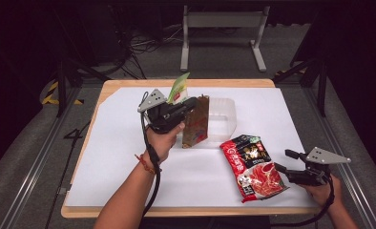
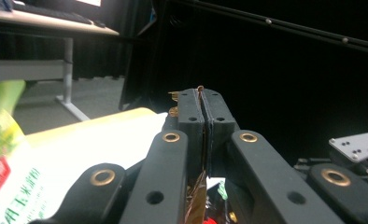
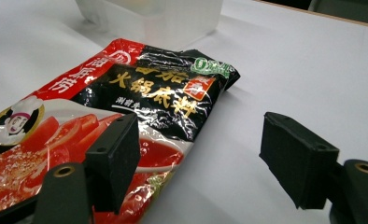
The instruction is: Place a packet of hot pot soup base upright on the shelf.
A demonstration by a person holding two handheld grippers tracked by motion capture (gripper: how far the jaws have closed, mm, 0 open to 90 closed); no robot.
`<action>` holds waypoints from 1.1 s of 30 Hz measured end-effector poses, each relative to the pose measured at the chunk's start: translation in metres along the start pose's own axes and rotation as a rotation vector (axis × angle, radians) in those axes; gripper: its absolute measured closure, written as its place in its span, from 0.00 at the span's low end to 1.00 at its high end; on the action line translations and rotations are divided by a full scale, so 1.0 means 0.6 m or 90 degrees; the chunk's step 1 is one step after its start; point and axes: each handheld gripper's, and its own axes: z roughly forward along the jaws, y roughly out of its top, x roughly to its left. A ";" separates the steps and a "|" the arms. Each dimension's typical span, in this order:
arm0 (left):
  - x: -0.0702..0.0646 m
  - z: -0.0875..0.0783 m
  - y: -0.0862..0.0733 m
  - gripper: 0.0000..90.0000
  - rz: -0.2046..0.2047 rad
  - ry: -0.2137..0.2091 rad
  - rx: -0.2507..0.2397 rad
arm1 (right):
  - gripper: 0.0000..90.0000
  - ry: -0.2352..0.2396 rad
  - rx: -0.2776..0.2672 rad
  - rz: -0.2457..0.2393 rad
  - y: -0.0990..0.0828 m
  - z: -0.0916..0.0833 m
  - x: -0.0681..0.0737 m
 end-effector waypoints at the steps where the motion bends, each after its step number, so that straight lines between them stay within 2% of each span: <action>1: 0.002 -0.001 0.002 0.98 0.001 0.008 -0.005 | 0.32 0.002 -0.001 0.000 0.002 0.001 0.000; 3: 0.008 -0.002 0.006 0.98 -0.016 0.016 -0.014 | 0.32 0.005 -0.002 -0.004 0.004 0.004 0.001; 9: 0.017 0.014 0.013 0.98 -0.002 0.066 -0.013 | 0.32 0.006 0.001 -0.008 0.001 0.003 0.004; 10: 0.022 0.016 0.014 0.98 -0.016 0.065 -0.019 | 0.32 0.005 0.000 -0.007 0.001 0.002 0.003; 12: 0.030 0.019 0.017 0.98 -0.019 0.091 -0.021 | 0.32 0.003 -0.002 -0.006 0.000 0.000 0.002; 14: 0.038 0.023 0.018 0.98 -0.037 0.092 -0.022 | 0.32 0.002 -0.002 -0.004 -0.001 -0.001 0.002; 17: 0.042 0.036 0.020 0.98 -0.021 0.124 -0.013 | 0.32 0.001 -0.002 -0.005 -0.001 -0.001 0.002; 19: 0.048 0.044 0.020 0.98 -0.041 0.123 -0.014 | 0.32 0.002 -0.001 -0.005 -0.001 -0.001 0.003; 20: 0.048 0.049 0.020 0.98 -0.039 0.128 -0.012 | 0.32 0.002 0.001 -0.006 -0.001 -0.001 0.003; 21: 0.047 0.059 0.021 0.98 -0.027 0.142 -0.009 | 0.32 0.002 0.001 -0.007 -0.001 -0.001 0.003; 23: 0.048 0.068 0.021 0.98 -0.022 0.149 -0.004 | 0.32 0.002 0.001 -0.006 -0.002 -0.002 0.003; 25: 0.048 0.083 0.025 0.98 -0.014 0.171 0.006 | 0.32 0.001 0.001 -0.004 -0.003 -0.002 0.002; 26: 0.048 0.083 0.025 0.98 -0.014 0.171 0.006 | 0.32 0.001 0.000 -0.004 -0.003 -0.003 0.002; 28: 0.047 0.100 0.034 0.98 0.006 0.189 0.008 | 0.32 0.002 0.000 -0.004 -0.003 -0.003 0.003; 30: 0.050 0.112 0.039 0.98 0.001 0.190 0.012 | 0.32 0.000 0.001 -0.005 -0.004 -0.003 0.002; 32: 0.053 0.123 0.043 0.98 0.009 0.205 0.016 | 0.32 -0.002 -0.001 -0.008 -0.004 -0.004 0.002; 33: 0.055 0.128 0.043 0.98 0.002 0.203 0.017 | 0.32 -0.002 -0.001 -0.008 -0.004 -0.005 0.002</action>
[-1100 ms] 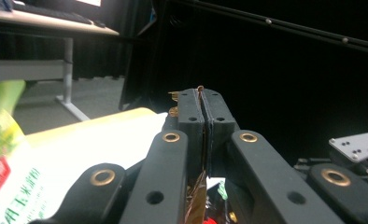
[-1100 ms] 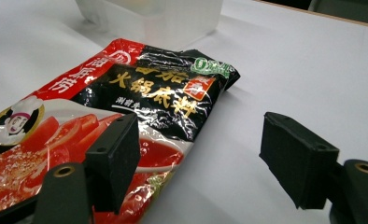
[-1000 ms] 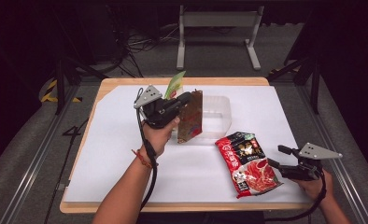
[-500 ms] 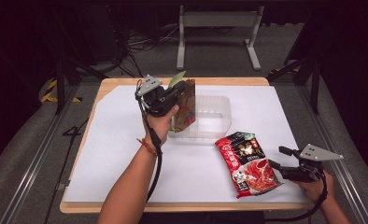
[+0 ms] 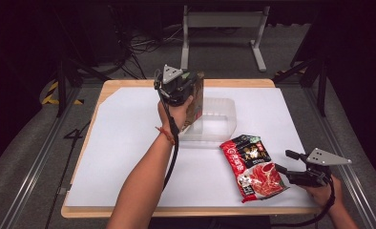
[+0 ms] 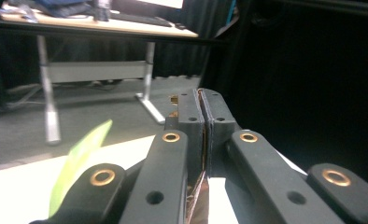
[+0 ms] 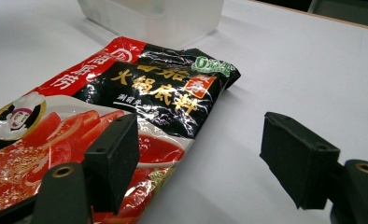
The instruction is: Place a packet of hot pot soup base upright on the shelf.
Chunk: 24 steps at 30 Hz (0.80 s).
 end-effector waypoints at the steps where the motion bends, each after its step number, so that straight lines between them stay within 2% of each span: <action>1: 0.000 0.006 0.000 0.98 -0.001 0.007 0.008 | 0.32 0.001 0.000 0.002 0.000 0.000 0.000; 2: 0.000 0.012 0.000 0.98 0.007 0.018 0.009 | 0.32 0.000 -0.001 0.001 0.000 -0.001 0.000; 3: 0.000 0.012 0.000 0.98 0.007 0.018 0.009 | 0.32 0.000 -0.002 0.002 0.000 -0.002 0.000; 4: 0.004 0.020 0.000 0.98 -0.008 0.024 0.006 | 0.32 0.001 -0.002 0.002 -0.001 -0.002 0.000; 8: 0.000 0.032 0.001 0.98 -0.011 0.044 0.001 | 0.32 0.001 -0.002 0.003 -0.002 -0.003 -0.001; 12: -0.012 0.043 -0.011 0.97 -0.021 0.030 0.005 | 0.32 0.000 -0.002 0.002 -0.002 -0.003 -0.001; 15: -0.024 0.044 -0.019 0.97 -0.013 0.016 0.009 | 0.32 0.000 -0.003 0.000 -0.002 -0.004 -0.001; 17: -0.024 0.043 -0.024 0.97 -0.026 0.006 0.013 | 0.32 0.001 -0.001 0.002 -0.002 -0.004 -0.001; 23: -0.021 0.049 -0.038 0.96 -0.018 0.012 0.042 | 0.32 0.002 0.002 -0.003 -0.001 -0.001 0.002; 24: -0.019 0.049 -0.049 0.96 -0.018 0.006 0.049 | 0.32 0.001 0.001 -0.003 -0.001 -0.001 0.002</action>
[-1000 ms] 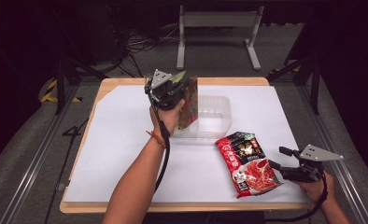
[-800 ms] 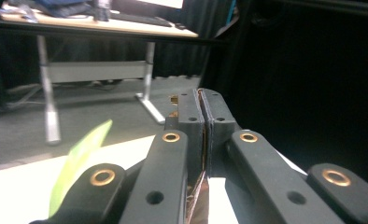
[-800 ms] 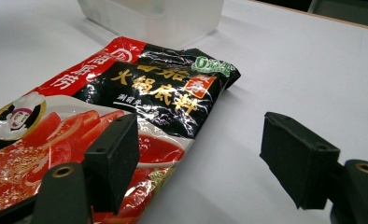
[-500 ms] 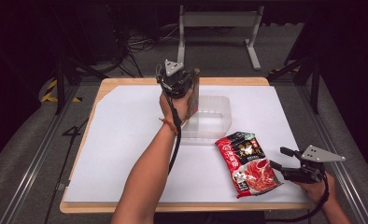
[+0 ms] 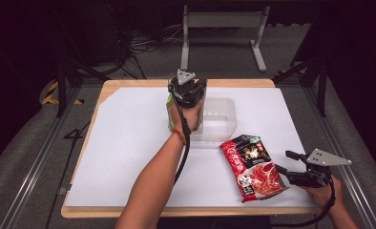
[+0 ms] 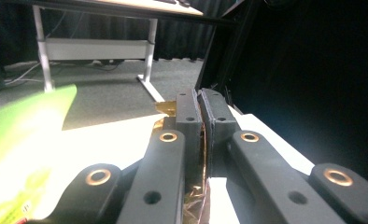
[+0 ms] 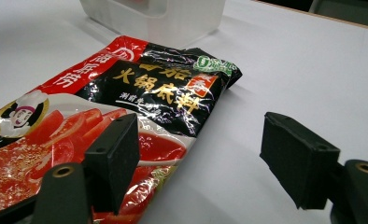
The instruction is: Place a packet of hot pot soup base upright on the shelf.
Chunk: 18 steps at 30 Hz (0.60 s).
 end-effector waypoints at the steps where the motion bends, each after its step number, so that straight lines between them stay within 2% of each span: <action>1: 0.000 0.000 0.000 0.96 0.000 0.000 0.000 | 0.32 0.000 -0.001 0.000 0.000 -0.001 0.000; 6: 0.003 -0.005 -0.014 0.96 0.002 -0.021 -0.010 | 0.32 -0.002 0.000 0.002 -0.001 -0.002 -0.002; 10: 0.004 -0.017 -0.017 0.95 0.015 -0.038 -0.012 | 0.32 -0.002 -0.002 -0.001 -0.001 -0.003 -0.002; 13: 0.008 -0.030 -0.032 0.95 0.031 -0.060 -0.004 | 0.32 -0.003 -0.001 -0.001 -0.001 -0.003 -0.002; 14: 0.008 -0.030 -0.032 0.95 0.031 -0.060 -0.004 | 0.32 -0.003 -0.001 0.000 -0.001 -0.002 -0.002; 16: 0.014 -0.040 -0.039 0.95 0.020 -0.077 -0.012 | 0.32 -0.003 0.000 0.000 -0.001 -0.001 -0.001; 18: 0.015 -0.045 -0.042 0.95 0.026 -0.080 -0.017 | 0.32 -0.002 0.002 -0.002 -0.001 0.000 0.000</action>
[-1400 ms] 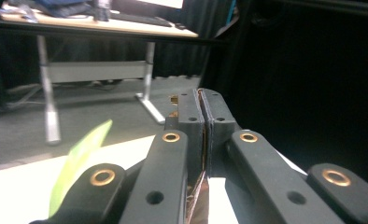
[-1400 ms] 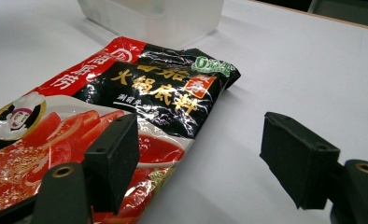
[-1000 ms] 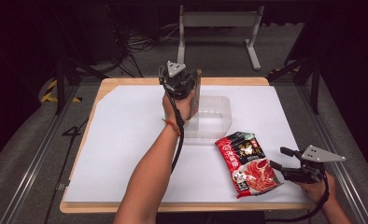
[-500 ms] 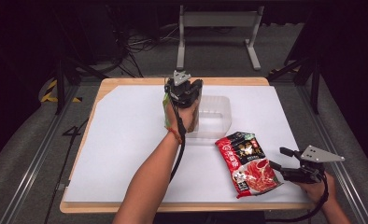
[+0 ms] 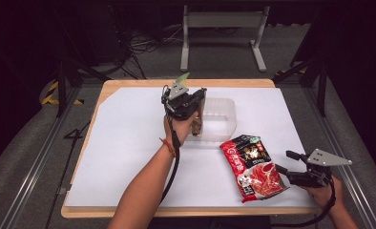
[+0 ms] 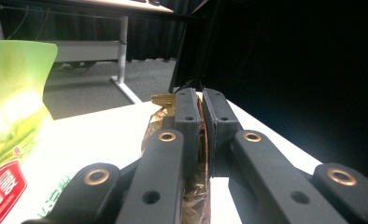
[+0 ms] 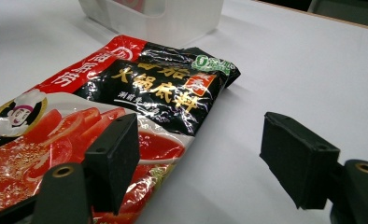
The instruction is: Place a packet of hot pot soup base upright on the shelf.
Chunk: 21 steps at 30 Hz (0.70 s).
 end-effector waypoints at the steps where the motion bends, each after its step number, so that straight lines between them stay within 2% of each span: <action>1: 0.000 -0.003 -0.002 0.95 -0.001 -0.009 0.001 | 0.32 0.000 0.001 -0.001 0.000 0.000 0.001; 5: -0.003 -0.008 -0.008 0.95 0.007 -0.020 0.001 | 0.32 0.000 0.002 -0.001 0.000 0.001 0.001; 7: -0.006 -0.010 -0.010 0.95 0.020 -0.019 0.002 | 0.32 -0.001 0.005 0.000 -0.001 0.002 0.001; 18: -0.008 -0.018 -0.016 0.95 0.029 -0.029 0.001 | 0.32 -0.002 0.007 -0.006 -0.001 0.002 0.002; 21: -0.010 -0.021 -0.017 0.95 0.039 -0.029 0.003 | 0.32 -0.002 0.009 -0.008 -0.001 0.003 0.003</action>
